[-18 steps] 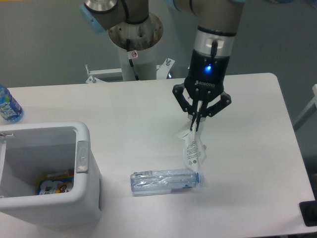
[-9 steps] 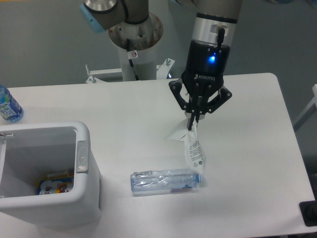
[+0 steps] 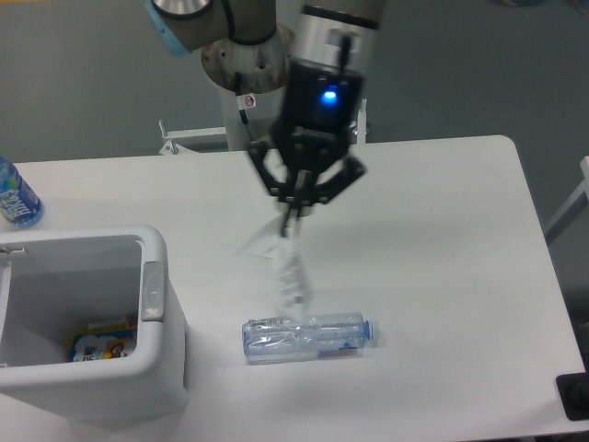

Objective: Place the trash in the trash can
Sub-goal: 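Carry the held bag over the white trash bin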

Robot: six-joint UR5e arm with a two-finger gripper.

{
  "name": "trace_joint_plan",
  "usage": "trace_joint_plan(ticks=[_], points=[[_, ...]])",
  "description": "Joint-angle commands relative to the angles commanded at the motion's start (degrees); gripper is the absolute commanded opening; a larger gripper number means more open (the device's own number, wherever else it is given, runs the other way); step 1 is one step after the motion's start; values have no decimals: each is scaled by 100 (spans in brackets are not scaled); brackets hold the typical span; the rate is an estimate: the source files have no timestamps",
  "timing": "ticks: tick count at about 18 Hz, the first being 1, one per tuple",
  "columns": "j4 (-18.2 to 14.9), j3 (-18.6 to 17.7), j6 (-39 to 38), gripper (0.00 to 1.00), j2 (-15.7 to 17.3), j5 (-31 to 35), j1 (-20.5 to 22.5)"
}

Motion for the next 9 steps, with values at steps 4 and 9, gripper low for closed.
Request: trace_joint_plan(ticks=[4, 9], points=[[175, 17, 0, 0, 0, 0, -431], [307, 9, -9, 0, -35, 0, -739]])
